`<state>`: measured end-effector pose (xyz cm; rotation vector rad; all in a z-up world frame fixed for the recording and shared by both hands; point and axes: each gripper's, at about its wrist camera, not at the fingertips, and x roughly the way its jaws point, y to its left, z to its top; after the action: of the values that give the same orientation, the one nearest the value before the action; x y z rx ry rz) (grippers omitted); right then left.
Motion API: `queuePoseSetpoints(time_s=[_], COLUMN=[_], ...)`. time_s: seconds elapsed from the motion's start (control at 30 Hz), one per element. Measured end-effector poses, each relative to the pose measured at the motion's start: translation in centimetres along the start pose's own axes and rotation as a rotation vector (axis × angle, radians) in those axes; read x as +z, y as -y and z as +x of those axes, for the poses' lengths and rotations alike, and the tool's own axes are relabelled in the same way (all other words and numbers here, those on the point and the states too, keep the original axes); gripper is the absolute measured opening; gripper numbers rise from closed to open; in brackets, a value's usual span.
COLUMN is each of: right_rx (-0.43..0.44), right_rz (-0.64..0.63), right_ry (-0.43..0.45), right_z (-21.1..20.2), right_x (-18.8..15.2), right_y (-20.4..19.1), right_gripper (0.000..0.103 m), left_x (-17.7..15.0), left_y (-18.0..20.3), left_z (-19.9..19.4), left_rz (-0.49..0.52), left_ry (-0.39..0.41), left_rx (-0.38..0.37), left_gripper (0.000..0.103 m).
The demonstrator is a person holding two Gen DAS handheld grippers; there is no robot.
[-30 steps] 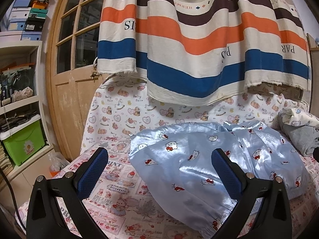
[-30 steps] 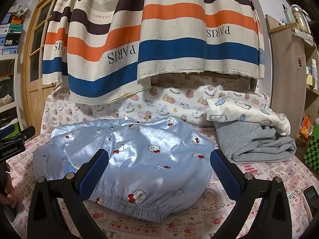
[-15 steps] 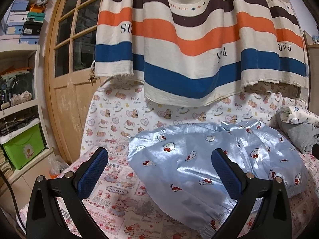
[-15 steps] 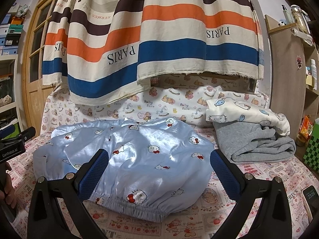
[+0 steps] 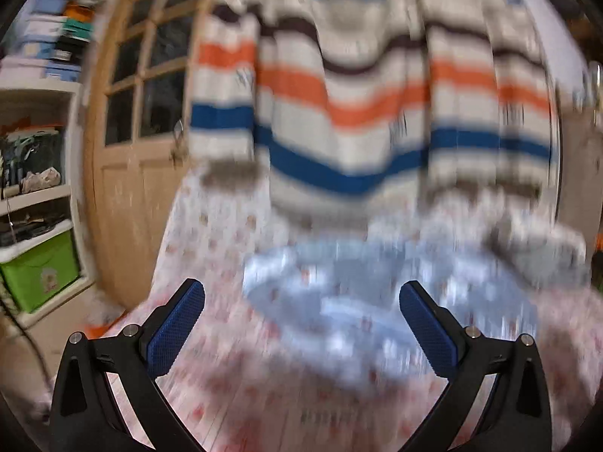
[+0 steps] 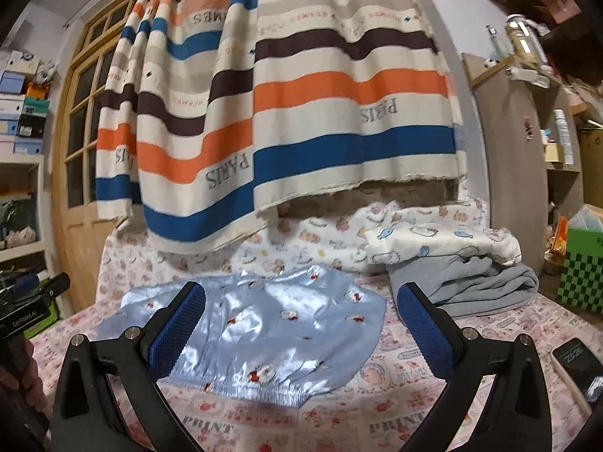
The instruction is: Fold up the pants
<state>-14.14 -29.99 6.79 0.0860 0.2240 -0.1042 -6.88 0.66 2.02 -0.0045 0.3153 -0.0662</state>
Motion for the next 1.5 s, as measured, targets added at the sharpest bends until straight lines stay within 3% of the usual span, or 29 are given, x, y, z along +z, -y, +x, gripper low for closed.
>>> queuePoseSetpoints(time_s=[0.07, 0.13, 0.23, 0.3, 0.37, 0.5, 0.63, 0.8, 0.97, 1.03, 1.07, 1.13, 1.33, 1.5], right_rx=[-0.003, -0.021, -0.006, 0.007, 0.031, 0.066, 0.032, 0.037, 0.057, 0.073, 0.077, 0.088, 0.117, 0.09], right_rz=[-0.022, -0.061, -0.066, -0.055, -0.019, 0.056, 0.057, 0.13, 0.212, 0.226, 0.231, 0.254, 0.2, 0.154], right_ry=[-0.076, -0.186, -0.259, -0.301, -0.373, -0.448, -0.519, -0.625, -0.631, -0.641, -0.64, -0.615, -0.534, -0.486], right_z=[0.6, 1.9, 2.7, 3.2, 4.2, 5.7, 7.8, 9.9, 10.6, 10.9, 11.0, 10.4, 6.4, 1.4], right_x=[0.0, -0.5, -1.6, -2.4, -3.3, -5.0, -6.1, -6.8, -6.9, -7.0, -7.0, -7.0, -5.9, -6.4], right_y=[-0.1, -0.4, -0.4, -0.3, 0.0, 0.4, 0.1, 0.7, 1.6, 1.6, 1.6, 1.7, 1.1, 0.6], right_gripper=[0.102, 0.102, 0.102, 0.093, 0.085, 0.074, 0.069, 0.05, 0.036, 0.026, 0.013, 0.01, 0.009, 0.009], left_x=[-0.5, -1.2, -2.2, -3.0, -3.6, -4.2, -4.4, -4.9, -4.8, -4.8, -5.0, -5.1, -4.5, -5.5], left_y=[0.0, 0.0, 0.0, 0.1, 0.2, 0.9, 1.3, 1.6, 1.4, 1.3, 1.1, 0.5, 1.2, 1.2], left_z=[0.1, 0.5, 1.5, 2.0, 2.5, 3.2, 4.8, 6.7, 7.7, 8.1, 8.2, 7.8, 4.3, 0.7], left_rz=[0.003, -0.011, -0.021, -0.044, -0.07, -0.09, -0.131, -0.175, -0.25, -0.281, -0.313, -0.383, -0.291, -0.249], left_ry=[-0.073, -0.118, -0.17, -0.213, -0.256, -0.302, -0.386, -0.467, -0.471, -0.481, -0.492, -0.476, -0.413, -0.389], left_rx=[-0.06, -0.074, -0.098, -0.129, -0.166, -0.223, -0.254, -0.27, -0.287, -0.3, -0.304, -0.324, -0.307, -0.292], left_gripper=[0.103, 0.102, 0.081, 0.063, 0.055, 0.055, 0.055, 0.055, 0.056, 0.023, 0.01, 0.01, 0.01, 0.01])
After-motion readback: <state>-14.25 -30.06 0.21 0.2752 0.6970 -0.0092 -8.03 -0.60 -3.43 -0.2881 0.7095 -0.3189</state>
